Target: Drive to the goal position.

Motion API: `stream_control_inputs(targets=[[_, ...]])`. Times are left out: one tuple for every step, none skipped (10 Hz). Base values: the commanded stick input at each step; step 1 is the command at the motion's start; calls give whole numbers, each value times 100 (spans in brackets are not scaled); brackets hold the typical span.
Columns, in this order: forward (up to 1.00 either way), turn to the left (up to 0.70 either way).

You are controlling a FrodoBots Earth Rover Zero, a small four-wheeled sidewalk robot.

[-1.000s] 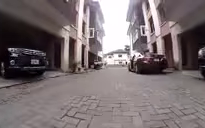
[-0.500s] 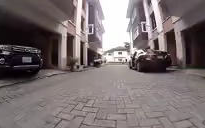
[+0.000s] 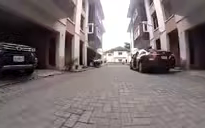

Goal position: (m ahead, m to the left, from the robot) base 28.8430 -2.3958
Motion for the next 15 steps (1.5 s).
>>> stream_control_inputs(targets=[[70, 0], [70, 0], [70, 0], [70, 0], [70, 0], [70, 0], [70, 0], [70, 0], [70, 0], [70, 0], [70, 0], [70, 0], [70, 0], [70, 0], [70, 0]])
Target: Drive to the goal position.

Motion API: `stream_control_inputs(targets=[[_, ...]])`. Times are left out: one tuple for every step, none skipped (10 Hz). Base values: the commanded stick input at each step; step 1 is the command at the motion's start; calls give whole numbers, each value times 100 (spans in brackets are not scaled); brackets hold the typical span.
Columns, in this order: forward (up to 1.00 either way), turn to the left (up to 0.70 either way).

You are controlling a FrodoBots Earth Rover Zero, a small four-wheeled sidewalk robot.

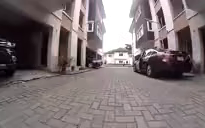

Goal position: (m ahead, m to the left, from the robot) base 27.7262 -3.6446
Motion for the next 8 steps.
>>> stream_control_inputs(targets=[[70, 0], [70, 0], [70, 0], [70, 0], [70, 0], [70, 0], [70, 0], [70, 0]])
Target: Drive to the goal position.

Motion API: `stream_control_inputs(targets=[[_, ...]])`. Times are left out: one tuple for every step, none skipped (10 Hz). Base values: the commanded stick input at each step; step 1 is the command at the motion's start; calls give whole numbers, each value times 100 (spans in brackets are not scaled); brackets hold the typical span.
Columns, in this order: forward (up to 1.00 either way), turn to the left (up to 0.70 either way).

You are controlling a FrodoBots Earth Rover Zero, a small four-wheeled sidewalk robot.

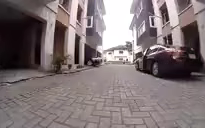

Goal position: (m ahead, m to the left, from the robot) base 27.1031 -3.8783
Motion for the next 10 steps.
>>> stream_control_inputs(targets=[[70, 0], [70, 0], [70, 0], [70, 0], [70, 0], [70, 0], [70, 0], [70, 0], [70, 0], [70, 0]])
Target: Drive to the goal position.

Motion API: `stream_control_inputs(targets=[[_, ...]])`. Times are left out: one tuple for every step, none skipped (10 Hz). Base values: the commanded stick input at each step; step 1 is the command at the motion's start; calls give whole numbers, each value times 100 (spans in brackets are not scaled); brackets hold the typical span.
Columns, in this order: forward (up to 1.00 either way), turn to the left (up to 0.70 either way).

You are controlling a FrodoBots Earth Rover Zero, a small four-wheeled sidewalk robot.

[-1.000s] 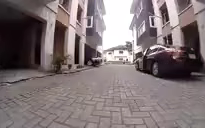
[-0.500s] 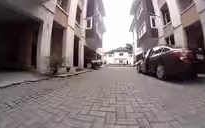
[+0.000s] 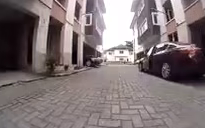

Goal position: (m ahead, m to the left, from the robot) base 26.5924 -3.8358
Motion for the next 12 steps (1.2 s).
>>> stream_control_inputs(targets=[[70, 0], [70, 0], [70, 0], [70, 0], [70, 0], [70, 0], [70, 0], [70, 0], [70, 0], [70, 0], [70, 0], [70, 0]])
